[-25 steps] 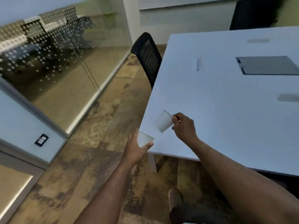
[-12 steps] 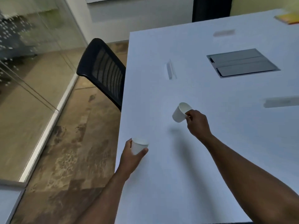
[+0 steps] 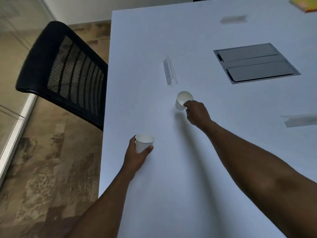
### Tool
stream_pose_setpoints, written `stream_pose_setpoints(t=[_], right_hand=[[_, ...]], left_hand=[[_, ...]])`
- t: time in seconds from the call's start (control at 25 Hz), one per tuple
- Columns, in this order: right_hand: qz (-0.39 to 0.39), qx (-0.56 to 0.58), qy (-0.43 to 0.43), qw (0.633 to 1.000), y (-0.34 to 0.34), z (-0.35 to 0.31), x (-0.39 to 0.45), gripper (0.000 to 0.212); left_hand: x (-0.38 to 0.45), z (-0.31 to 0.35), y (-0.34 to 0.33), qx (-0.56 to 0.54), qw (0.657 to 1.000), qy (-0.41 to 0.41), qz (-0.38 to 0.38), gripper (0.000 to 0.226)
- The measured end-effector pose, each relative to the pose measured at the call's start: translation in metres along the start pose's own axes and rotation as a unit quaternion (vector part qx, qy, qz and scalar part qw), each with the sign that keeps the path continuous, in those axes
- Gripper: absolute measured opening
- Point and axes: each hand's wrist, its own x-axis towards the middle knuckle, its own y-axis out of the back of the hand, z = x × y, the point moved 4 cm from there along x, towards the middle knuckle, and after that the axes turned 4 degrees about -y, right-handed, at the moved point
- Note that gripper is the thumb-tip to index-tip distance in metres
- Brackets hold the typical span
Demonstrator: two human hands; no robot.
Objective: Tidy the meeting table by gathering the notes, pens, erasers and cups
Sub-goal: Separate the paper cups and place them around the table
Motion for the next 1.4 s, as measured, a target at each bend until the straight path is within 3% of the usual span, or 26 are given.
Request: stream_pose_setpoints(t=[0.36,0.68,0.88,1.0,1.12,1.4], right_hand=[[-0.016,-0.005,-0.022,1.0,-0.032,0.003,0.096,0.038],[-0.004,0.012,-0.011,1.0,-0.036,-0.003,0.108,0.048],[0.087,0.113,-0.012,0.99,-0.029,-0.01,0.017,0.045],[0.023,0.171,0.02,0.985,-0.051,-0.031,-0.075,0.033],[-0.044,0.214,0.058,0.974,-0.068,-0.065,-0.145,0.039],[-0.084,0.252,0.165,0.95,-0.077,-0.172,-0.222,0.036]], left_hand=[[0.063,-0.002,-0.019,0.022,1.0,-0.008,0.001,0.072],[0.079,-0.005,-0.021,0.028,0.999,-0.017,-0.011,0.074],[0.068,-0.007,-0.018,0.032,0.999,-0.018,-0.011,0.074],[0.043,-0.012,-0.009,0.031,0.999,-0.006,-0.018,0.076],[0.005,-0.011,0.012,0.002,1.0,0.006,-0.006,0.076],[-0.084,-0.028,0.093,-0.045,0.997,-0.02,0.053,0.054]])
